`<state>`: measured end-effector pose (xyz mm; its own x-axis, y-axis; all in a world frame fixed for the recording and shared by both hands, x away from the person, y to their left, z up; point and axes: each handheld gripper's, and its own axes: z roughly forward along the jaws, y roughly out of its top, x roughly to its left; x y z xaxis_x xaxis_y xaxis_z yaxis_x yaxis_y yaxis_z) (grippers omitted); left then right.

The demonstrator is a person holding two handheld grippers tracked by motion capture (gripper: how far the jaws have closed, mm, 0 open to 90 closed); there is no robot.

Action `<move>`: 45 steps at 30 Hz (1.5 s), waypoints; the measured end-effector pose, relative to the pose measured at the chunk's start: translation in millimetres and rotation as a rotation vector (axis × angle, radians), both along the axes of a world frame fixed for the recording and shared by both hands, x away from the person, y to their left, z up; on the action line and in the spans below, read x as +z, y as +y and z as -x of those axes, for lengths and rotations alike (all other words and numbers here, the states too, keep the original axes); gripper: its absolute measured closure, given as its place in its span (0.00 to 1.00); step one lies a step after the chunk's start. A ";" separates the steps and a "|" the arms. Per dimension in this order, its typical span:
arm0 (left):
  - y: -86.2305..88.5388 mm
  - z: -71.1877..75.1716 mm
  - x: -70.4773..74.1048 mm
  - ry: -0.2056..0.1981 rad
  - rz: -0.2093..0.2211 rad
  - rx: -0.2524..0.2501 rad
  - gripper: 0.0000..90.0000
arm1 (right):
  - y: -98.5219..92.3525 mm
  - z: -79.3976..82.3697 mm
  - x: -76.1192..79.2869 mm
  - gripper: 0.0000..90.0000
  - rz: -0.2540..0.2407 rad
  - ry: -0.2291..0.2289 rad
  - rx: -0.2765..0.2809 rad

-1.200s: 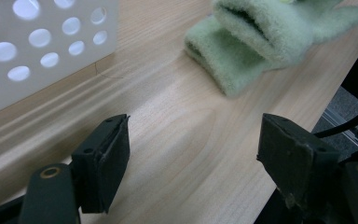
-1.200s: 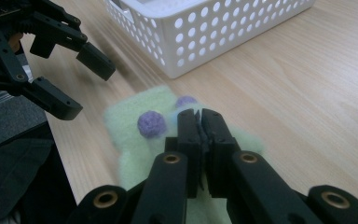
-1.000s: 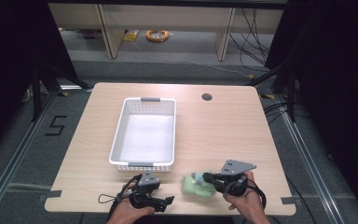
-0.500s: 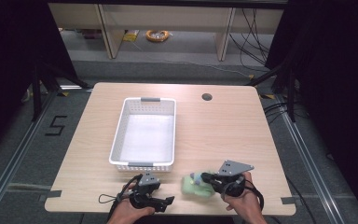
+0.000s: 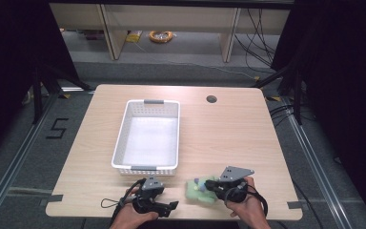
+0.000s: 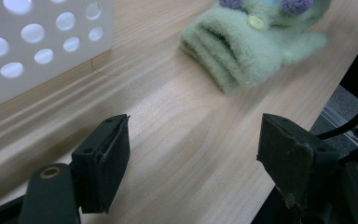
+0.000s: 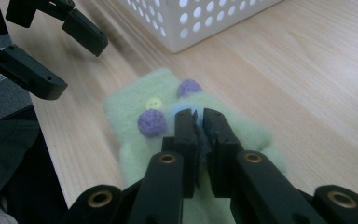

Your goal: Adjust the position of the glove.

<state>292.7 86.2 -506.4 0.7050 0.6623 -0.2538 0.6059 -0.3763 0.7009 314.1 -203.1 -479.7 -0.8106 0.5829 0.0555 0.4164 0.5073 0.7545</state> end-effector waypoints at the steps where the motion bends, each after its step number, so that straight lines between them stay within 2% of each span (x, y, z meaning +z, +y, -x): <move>1: 0.0 0.1 0.1 0.000 0.001 0.000 0.27 | -0.1 -0.2 -0.7 0.93 -0.002 -0.003 -0.004; 4: 0.1 0.0 0.5 -0.002 0.003 0.003 0.27 | -1.3 -1.5 -1.8 0.91 -0.003 -0.003 0.002; 7: -0.4 0.1 0.2 -0.001 0.011 0.011 0.27 | -1.6 -2.3 -2.5 0.85 0.000 0.013 -0.002; 8: -0.4 0.1 0.1 -0.001 0.012 0.011 0.27 | -1.9 -1.3 -1.6 0.82 -0.005 0.031 -0.025; 9: -0.4 0.0 0.1 -0.001 0.011 0.011 0.27 | -2.2 -1.9 -1.7 0.79 -0.010 0.015 -0.038; 10: -0.4 0.0 0.0 -0.001 0.010 0.011 0.27 | -2.6 -1.0 -0.6 0.76 -0.013 0.037 -0.047; 11: -0.4 0.0 0.1 -0.001 0.011 0.012 0.27 | -3.2 -1.4 -0.1 0.71 -0.021 0.028 -0.061; 13: 0.9 -0.2 1.3 -0.002 -0.009 0.007 0.27 | -6.4 -0.6 5.0 0.65 -0.047 0.049 -0.098; 14: 0.1 -0.3 0.3 0.010 0.010 0.019 0.27 | -9.1 -1.5 6.5 0.63 -0.055 0.035 -0.110; 15: 0.3 -0.8 0.3 0.003 0.005 0.021 0.27 | -13.1 -1.2 9.3 0.59 -0.062 0.040 -0.141; 16: 1.1 -1.2 0.8 0.000 0.002 0.005 0.27 | -14.2 0.9 10.6 0.58 -0.081 0.065 -0.172; 17: 0.7 -1.0 0.8 0.004 0.007 0.009 0.27 | -18.9 -1.5 10.7 0.56 -0.083 0.044 -0.167; 19: 0.3 -1.2 0.4 -0.003 0.003 0.016 0.27 | -24.9 0.9 10.7 0.53 -0.117 0.094 -0.215; 20: -1.8 -0.3 -0.5 -0.010 0.023 0.028 0.27 | -30.1 -0.1 9.9 0.51 -0.121 0.094 -0.224; 22: -0.7 -1.6 0.6 0.005 0.008 0.008 0.27 | -31.8 2.3 8.4 0.50 -0.134 0.132 -0.252; 23: -1.1 -1.6 0.6 0.005 0.010 0.011 0.27 | -32.9 2.3 7.7 0.49 -0.125 0.141 -0.252; 24: -1.2 -1.8 0.9 0.008 0.014 0.010 0.28 | -34.3 1.1 7.2 0.48 -0.110 0.125 -0.248; 25: -1.5 -2.0 1.1 0.014 0.021 0.010 0.28 | -33.4 0.2 4.9 0.48 -0.128 0.150 -0.244; 26: -3.7 -1.2 0.6 0.030 0.050 0.037 0.28 | -33.0 -0.4 3.7 0.47 -0.132 0.161 -0.244; 28: -3.4 -2.1 1.5 0.023 0.042 0.021 0.28 | -31.5 -1.0 2.6 0.47 -0.120 0.174 -0.246; 30: -4.3 -3.0 2.2 0.028 0.036 0.012 0.28 | -30.0 -1.6 0.1 0.47 -0.089 0.177 -0.250; 31: -7.0 -2.4 1.6 0.030 0.061 0.031 0.28 | -28.6 -2.2 -2.5 0.47 -0.064 0.181 -0.253; 32: -8.2 -3.1 1.8 0.039 0.067 0.025 0.28 | -28.2 -3.4 -5.0 0.46 -0.067 0.185 -0.246; 33: -9.3 -3.2 2.4 0.043 0.064 0.021 0.28 | -28.7 -5.0 -7.7 0.47 -0.061 0.213 -0.248; 34: -11.4 -3.5 2.5 0.050 0.075 0.022 0.28 | -28.3 -5.6 -9.7 0.47 -0.063 0.234 -0.259; 35: -13.5 -3.9 2.6 0.050 0.075 0.023 0.28 | -27.2 -6.5 -13.3 0.47 -0.078 0.208 -0.271; 36: -15.7 -4.8 2.6 0.058 0.084 0.021 0.28 | -28.2 -6.6 -12.7 0.47 -0.061 0.236 -0.266; 37: -17.3 -5.4 2.9 0.064 0.090 0.022 0.28 | -27.9 -7.9 -15.1 0.47 -0.082 0.259 -0.248; 38: -20.0 -7.2 3.3 0.074 0.102 0.015 0.28 | -28.4 -8.2 -15.7 0.47 -0.080 0.254 -0.249; 39: -22.9 -8.2 3.7 0.079 0.110 0.017 0.28 | -29.0 -8.4 -16.4 0.47 -0.086 0.268 -0.255; 40: -25.9 -8.9 4.6 0.074 0.109 0.024 0.28 | -29.8 -8.4 -16.8 0.47 -0.088 0.283 -0.269; 43: -33.3 -13.5 5.0 0.071 0.111 0.016 0.28 | -31.6 -10.5 -20.8 0.48 -0.120 0.302 -0.252; 45: -37.7 -18.4 4.1 0.090 0.113 0.007 0.29 | -31.9 -11.1 -21.9 0.48 -0.124 0.307 -0.252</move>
<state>311.1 48.5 -502.3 0.6715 0.6305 -0.3894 0.6707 -0.2936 0.6812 325.2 -235.0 -501.5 -0.5780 0.7348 0.3549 0.7312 0.2734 0.6250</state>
